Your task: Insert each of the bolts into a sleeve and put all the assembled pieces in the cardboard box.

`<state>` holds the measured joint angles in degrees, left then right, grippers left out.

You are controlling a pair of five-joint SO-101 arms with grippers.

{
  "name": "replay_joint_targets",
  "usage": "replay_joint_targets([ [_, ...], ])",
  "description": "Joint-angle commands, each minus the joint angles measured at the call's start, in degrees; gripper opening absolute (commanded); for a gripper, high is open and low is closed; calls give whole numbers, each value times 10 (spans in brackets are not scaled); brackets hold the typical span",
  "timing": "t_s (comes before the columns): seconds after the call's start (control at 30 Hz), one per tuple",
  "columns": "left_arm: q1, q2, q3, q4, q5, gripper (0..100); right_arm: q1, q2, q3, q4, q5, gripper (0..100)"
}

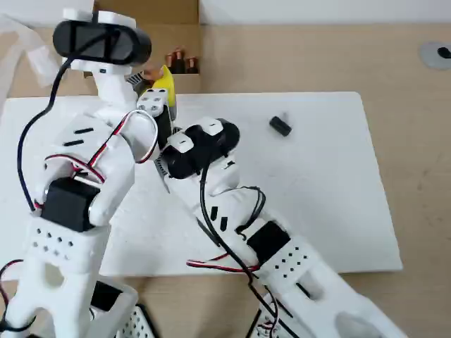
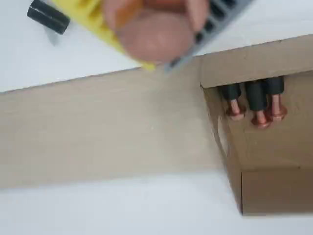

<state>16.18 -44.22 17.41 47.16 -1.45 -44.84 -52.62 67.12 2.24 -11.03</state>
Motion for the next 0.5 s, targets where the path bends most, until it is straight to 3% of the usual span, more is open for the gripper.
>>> replay_joint_targets([
  [0.0, -13, -47, 20, -43, -4, 2, -7, -7, -11, -13, -2, 9],
  [0.23, -13, -109, 125, -105, -22, 2, -7, -7, -12, -13, -2, 9],
  [0.47, -13, -118, 143, -113, -22, 3, -7, -7, -12, -13, -2, 9],
])
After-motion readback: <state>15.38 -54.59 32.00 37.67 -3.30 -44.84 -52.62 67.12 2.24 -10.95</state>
